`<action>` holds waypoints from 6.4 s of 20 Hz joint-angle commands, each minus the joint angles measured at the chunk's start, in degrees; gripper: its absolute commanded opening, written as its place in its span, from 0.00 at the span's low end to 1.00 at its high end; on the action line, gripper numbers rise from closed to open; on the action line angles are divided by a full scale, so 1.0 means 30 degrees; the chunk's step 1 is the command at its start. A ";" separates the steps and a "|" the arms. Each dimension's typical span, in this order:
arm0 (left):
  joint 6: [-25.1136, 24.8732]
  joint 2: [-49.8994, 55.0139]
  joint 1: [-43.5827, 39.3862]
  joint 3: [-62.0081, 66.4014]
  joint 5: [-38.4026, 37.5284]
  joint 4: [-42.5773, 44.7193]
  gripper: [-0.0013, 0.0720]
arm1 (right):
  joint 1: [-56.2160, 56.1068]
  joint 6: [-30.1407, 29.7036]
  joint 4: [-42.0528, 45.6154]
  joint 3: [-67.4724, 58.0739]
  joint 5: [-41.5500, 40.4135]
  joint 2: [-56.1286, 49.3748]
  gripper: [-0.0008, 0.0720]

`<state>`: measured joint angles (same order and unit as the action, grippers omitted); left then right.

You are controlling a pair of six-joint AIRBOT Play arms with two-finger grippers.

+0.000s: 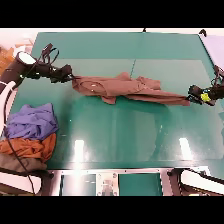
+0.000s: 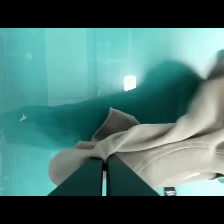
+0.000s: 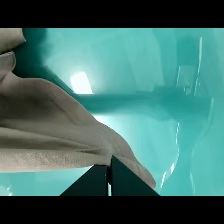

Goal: Fold the shirts.

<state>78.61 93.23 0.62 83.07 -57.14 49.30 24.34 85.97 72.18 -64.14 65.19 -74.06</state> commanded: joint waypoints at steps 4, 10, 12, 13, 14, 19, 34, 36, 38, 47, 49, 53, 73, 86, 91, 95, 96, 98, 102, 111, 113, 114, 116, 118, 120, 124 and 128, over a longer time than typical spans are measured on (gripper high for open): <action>-0.0852 0.0168 -0.1304 0.0022 0.0408 0.0080 0.65 | -0.2572 -0.0022 -0.0415 -0.0109 -0.0933 -0.0080 0.02; -0.0874 0.0299 0.1792 -0.0087 -0.1967 0.1166 0.75 | -0.3155 0.0131 -0.0401 -0.0109 -0.0860 -0.0248 0.03; -0.1209 0.0299 0.2951 -0.1107 -0.3781 0.1144 0.75 | -0.3162 0.0131 -0.0408 -0.0102 -0.0867 -0.0248 0.03; -0.1545 0.0299 0.3024 -0.2040 -0.3934 0.1122 0.75 | -0.3169 0.0131 -0.0415 -0.0102 -0.0874 -0.0248 0.03; -0.2098 0.0321 0.2892 -0.3140 -0.3606 0.0670 0.75 | -0.3169 0.0131 -0.0415 -0.0102 -0.0874 -0.0248 0.03; -0.3402 0.1275 0.0998 -0.4845 0.0488 -0.1676 0.75 | -0.3169 0.0131 -0.0408 -0.0102 -0.0867 -0.0248 0.02; -0.4197 0.1290 -0.0051 0.2907 -0.3570 -0.3570 0.04 | -0.3147 0.0109 -0.1559 -0.2856 0.1676 0.0124 0.02; -0.3002 -0.0138 0.0073 0.6477 -0.5078 -0.3424 0.04 | -0.2980 0.0109 -0.3024 -0.6470 0.3818 0.0357 0.02; -0.1457 -0.1399 0.0481 1.0397 -0.5712 -0.3344 0.04 | -0.2331 0.0146 -0.4998 -1.1103 0.5224 0.0488 0.02; 0.0138 -1.1642 0.3636 1.2524 0.1304 -0.3483 0.05 | 0.2827 0.1836 -0.5858 -1.8382 -0.1020 0.6040 0.03; 0.0102 -1.2888 0.3636 1.2524 0.1836 -0.2834 0.05 | 0.3308 0.1603 -0.5843 -1.7544 -0.1974 0.7468 0.03; -0.0590 -1.4047 0.3636 1.2524 0.2535 -0.2463 0.05 | 0.3366 0.1115 -0.5785 -1.7515 -0.2543 0.8386 0.03; -0.3883 0.3089 -0.0211 0.2084 0.7002 -0.4852 0.05 | -0.0532 -0.2404 -0.9056 -0.4845 -0.5413 -0.6761 0.03; -0.2616 0.3810 0.2120 0.3774 -0.0597 -0.2455 0.05 | -0.0670 -0.7555 -0.2317 -1.1613 0.4816 -0.9632 0.03; -0.1086 0.3810 0.2025 0.3665 -0.2973 0.0430 0.05 | -0.1326 -0.7548 -0.0962 -1.1016 0.5100 -0.9639 0.03; -0.0612 0.4109 0.1581 0.3636 -0.3490 0.1399 0.05 | -0.1639 -0.7555 -0.0772 -0.9857 0.4437 -0.9675 0.03; -0.0568 0.4153 0.1384 0.3636 -0.3592 0.1464 0.05 | -0.1668 -0.7650 -0.0678 -0.9632 0.4430 -0.9675 0.03; -0.0306 0.4320 0.1158 0.3636 -0.3971 0.1559 0.05 | -0.1705 -0.7694 -0.0495 -0.9391 0.4430 -0.9683 0.03; 0.0160 0.4386 0.1064 0.3636 -0.4845 0.1858 0.05 | -0.1792 -0.7752 0.0153 -0.9377 0.4481 -0.9675 0.03; 0.0801 0.4386 0.1056 0.3636 -0.7584 0.2878 0.05 | -0.2382 -0.7883 0.0605 -0.9369 0.4488 -0.9683 0.03; 0.0801 0.4386 0.1056 0.3636 -0.7614 0.2892 0.05 | -0.2404 -0.7883 0.0947 -0.9369 0.4495 -0.9683 0.03; 0.0801 0.4386 0.1056 0.3636 -0.7424 0.2929 0.05 | -0.2412 -0.7876 0.1166 -0.9369 0.4495 -0.9683 0.03; 0.0801 0.4386 0.1056 0.3636 -0.7082 0.2929 0.05 | -0.2404 -0.7883 0.1319 -0.9369 0.4510 -0.9683 0.08; 0.0801 0.4379 0.1064 0.3679 -0.7475 0.2936 0.25 | -0.2412 -0.7883 0.1319 -0.9406 0.5115 -0.9668 0.50; 0.1778 0.4379 0.1545 0.4255 -0.9566 0.2900 0.80 | -0.2317 -0.7548 0.1319 -0.9974 0.7104 -0.9573 0.66; 0.2237 0.2769 0.2914 0.3672 -1.2284 0.3082 0.80 | -0.0925 -0.4903 0.0386 -0.9158 0.8306 -0.7716 0.66; 0.2127 -0.2135 0.3555 -0.3512 -0.9566 0.3883 0.80 | 0.1370 -0.2550 -0.1960 -0.3475 0.8051 -0.4058 0.66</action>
<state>84.66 95.44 9.87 84.77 -89.62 59.02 24.34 72.66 70.78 -84.14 88.62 -92.82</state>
